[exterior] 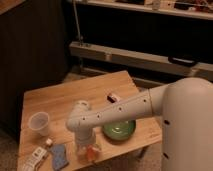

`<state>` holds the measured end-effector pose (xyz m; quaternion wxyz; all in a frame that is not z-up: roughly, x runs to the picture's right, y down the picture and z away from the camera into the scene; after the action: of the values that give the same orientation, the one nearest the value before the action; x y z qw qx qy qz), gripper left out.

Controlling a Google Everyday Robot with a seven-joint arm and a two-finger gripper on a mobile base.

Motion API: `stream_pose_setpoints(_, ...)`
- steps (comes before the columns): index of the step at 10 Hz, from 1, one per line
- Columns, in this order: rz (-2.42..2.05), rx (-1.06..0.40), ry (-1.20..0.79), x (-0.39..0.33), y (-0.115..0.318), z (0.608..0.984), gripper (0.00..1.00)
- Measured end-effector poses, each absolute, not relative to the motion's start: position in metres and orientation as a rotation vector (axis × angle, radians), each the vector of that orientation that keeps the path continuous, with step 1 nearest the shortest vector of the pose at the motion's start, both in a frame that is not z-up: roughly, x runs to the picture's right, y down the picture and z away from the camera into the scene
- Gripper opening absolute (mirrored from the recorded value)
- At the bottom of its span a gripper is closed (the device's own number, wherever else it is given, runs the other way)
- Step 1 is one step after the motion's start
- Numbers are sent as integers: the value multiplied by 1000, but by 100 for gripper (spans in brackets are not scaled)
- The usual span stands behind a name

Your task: Place the pepper on the white sponge

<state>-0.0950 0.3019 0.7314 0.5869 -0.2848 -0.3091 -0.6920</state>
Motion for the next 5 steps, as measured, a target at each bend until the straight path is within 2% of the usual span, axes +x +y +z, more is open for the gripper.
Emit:
stream_pose_setpoints(2, -1603, -667, -723, -96, 304, 740, 66)
stream_pose_setpoints(3, -1596, -669, -726, -96, 304, 744, 58)
stream_pose_setpoints(4, -1590, -679, -730, -97, 305, 747, 45)
stream_pose_setpoints(5, -1586, -687, -732, -97, 306, 748, 39)
